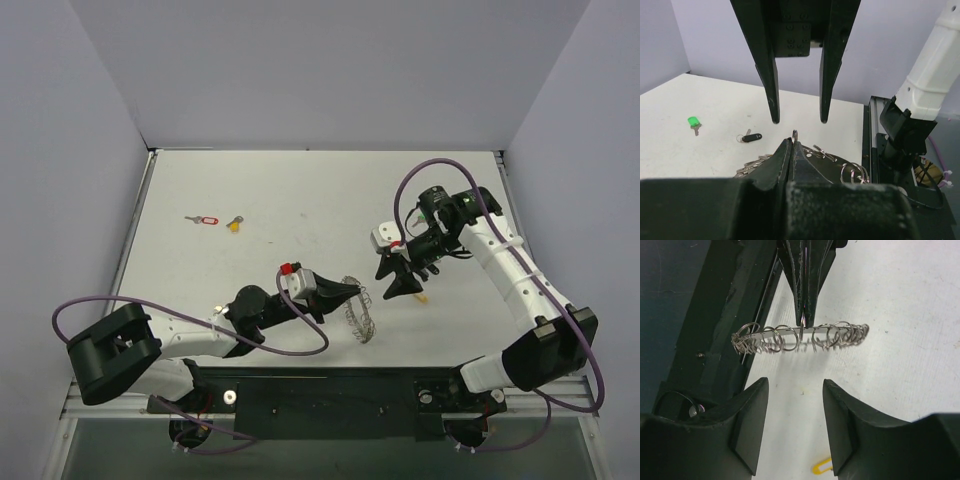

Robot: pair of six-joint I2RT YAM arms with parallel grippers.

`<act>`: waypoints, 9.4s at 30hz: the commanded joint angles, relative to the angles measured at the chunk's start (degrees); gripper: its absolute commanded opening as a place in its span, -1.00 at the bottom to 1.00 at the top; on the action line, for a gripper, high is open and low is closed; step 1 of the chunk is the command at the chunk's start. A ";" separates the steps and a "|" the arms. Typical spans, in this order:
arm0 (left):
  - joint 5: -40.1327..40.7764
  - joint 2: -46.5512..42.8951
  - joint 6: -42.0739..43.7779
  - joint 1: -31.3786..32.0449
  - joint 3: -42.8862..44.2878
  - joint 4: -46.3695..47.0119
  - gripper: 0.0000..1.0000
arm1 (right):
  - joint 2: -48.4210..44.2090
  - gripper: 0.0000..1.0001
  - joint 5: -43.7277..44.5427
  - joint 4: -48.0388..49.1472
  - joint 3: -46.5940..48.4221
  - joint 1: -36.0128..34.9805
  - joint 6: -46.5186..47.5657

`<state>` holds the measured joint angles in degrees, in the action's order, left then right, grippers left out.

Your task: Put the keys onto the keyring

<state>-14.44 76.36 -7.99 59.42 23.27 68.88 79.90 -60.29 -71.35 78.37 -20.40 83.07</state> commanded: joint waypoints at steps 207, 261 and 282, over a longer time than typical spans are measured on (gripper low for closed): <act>2.83 0.81 0.78 -0.18 10.57 -10.79 -1.00 | 7.38 -0.60 22.24 -7.05 15.41 -10.27 -33.67; 5.56 2.48 -5.90 -0.44 3.72 7.93 -1.00 | 1.75 -0.56 -2.99 2.01 4.77 -2.71 -9.59; 5.56 2.57 -6.42 -0.44 3.28 8.64 -1.00 | 5.18 -1.00 -2.37 -0.63 6.89 -5.17 -7.66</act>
<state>-9.21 79.64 -13.41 59.20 26.13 71.59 84.23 -60.36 -68.40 83.81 -25.02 74.04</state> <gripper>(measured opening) 0.018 0.021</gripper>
